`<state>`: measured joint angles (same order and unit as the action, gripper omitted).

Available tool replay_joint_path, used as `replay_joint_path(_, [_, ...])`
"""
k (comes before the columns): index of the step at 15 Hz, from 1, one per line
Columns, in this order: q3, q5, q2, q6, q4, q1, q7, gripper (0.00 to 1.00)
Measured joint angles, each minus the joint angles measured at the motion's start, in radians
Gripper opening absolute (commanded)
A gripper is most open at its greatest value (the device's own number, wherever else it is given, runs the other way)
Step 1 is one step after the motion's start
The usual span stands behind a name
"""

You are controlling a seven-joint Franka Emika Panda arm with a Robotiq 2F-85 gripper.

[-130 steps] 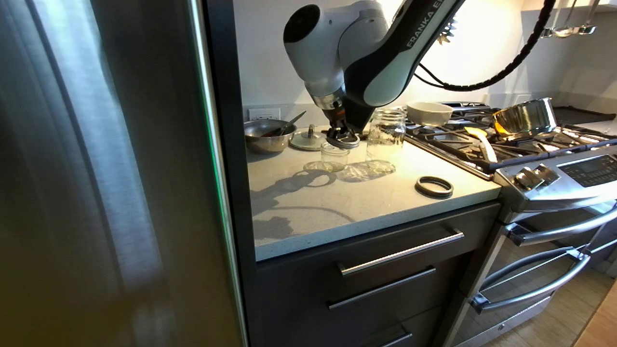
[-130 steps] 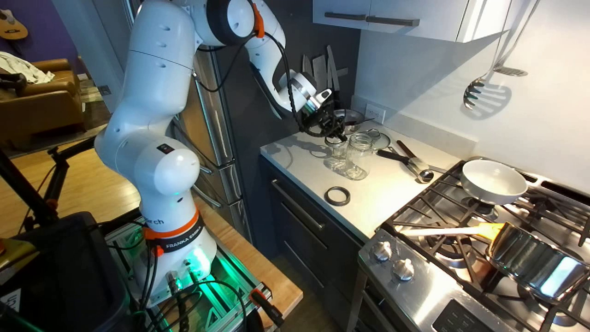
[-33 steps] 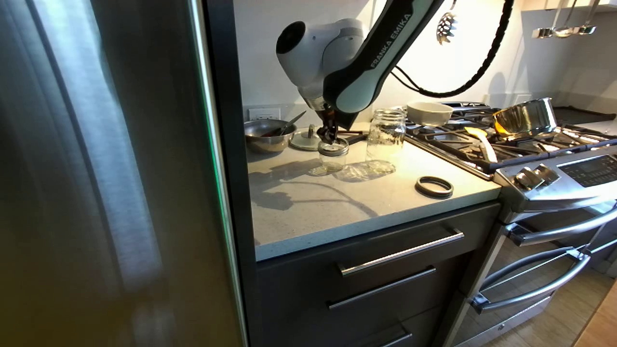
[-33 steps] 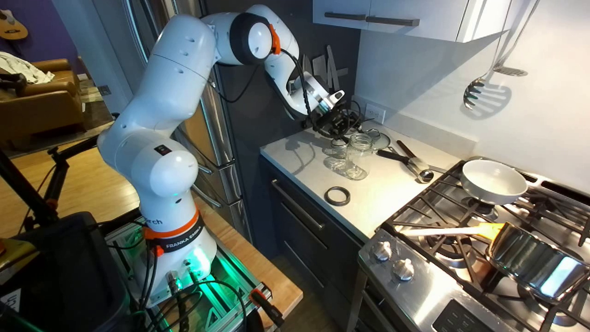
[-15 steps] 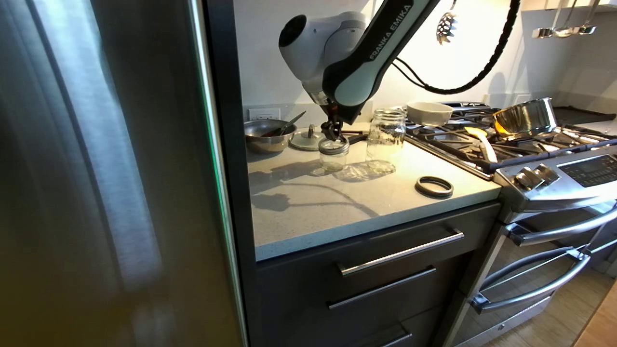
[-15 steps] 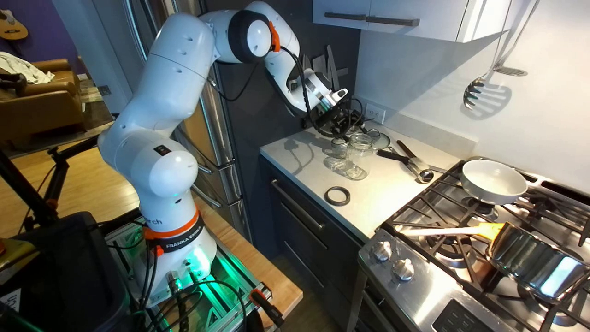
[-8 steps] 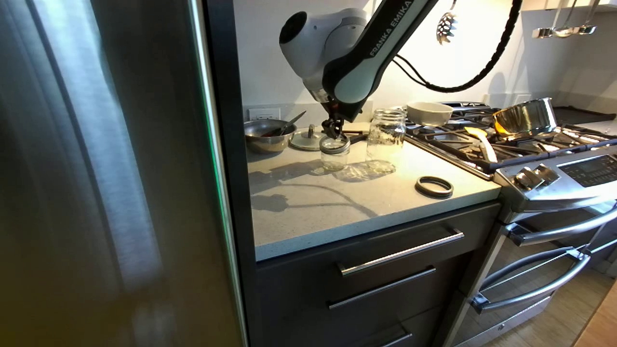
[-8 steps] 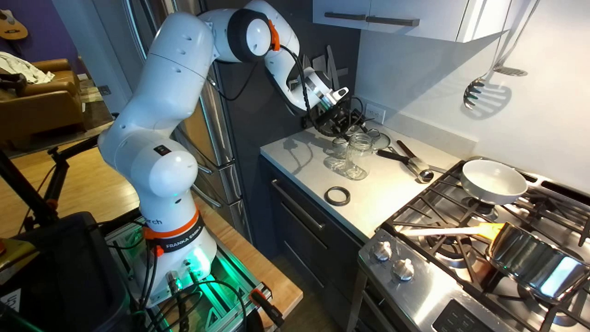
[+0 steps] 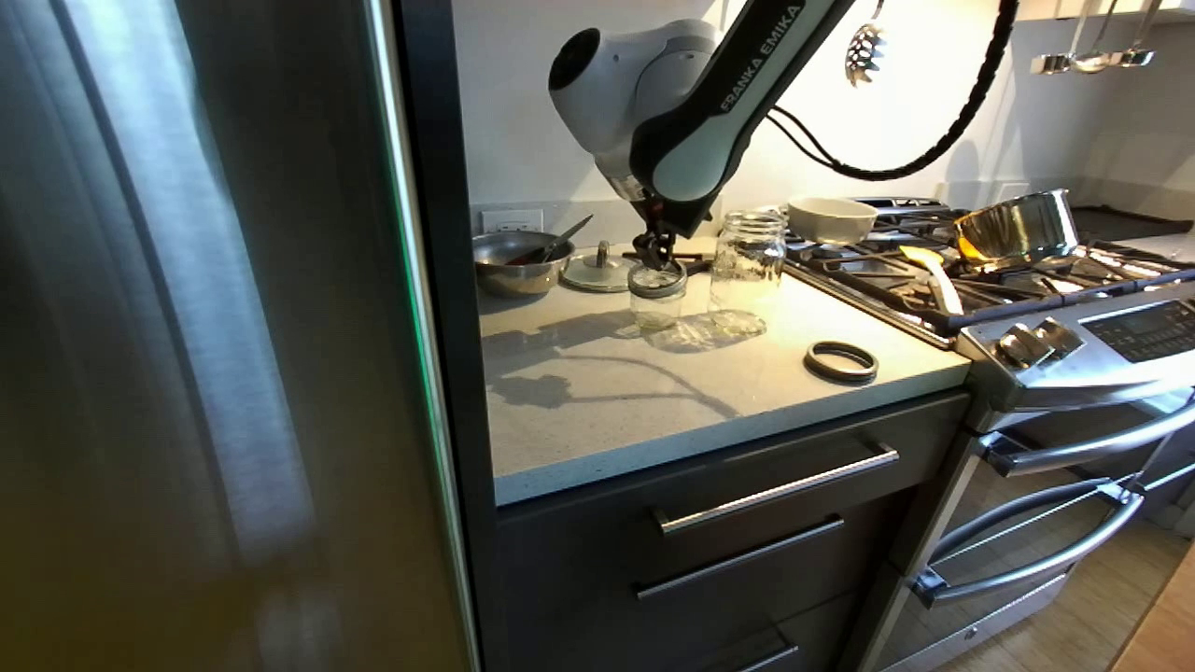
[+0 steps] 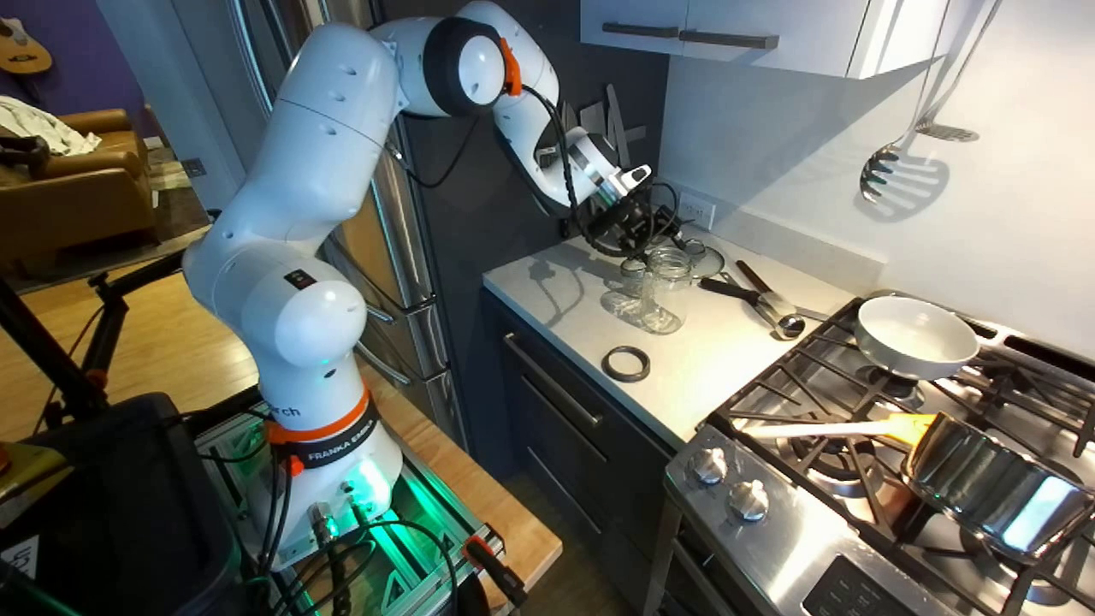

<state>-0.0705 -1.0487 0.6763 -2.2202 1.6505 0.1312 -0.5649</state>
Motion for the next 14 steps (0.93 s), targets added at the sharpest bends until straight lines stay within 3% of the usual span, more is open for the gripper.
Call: replay_joint_path(14, [-0.001, 0.058, 0.002, 0.028, -0.002, -0.001, 0.033, 1.00])
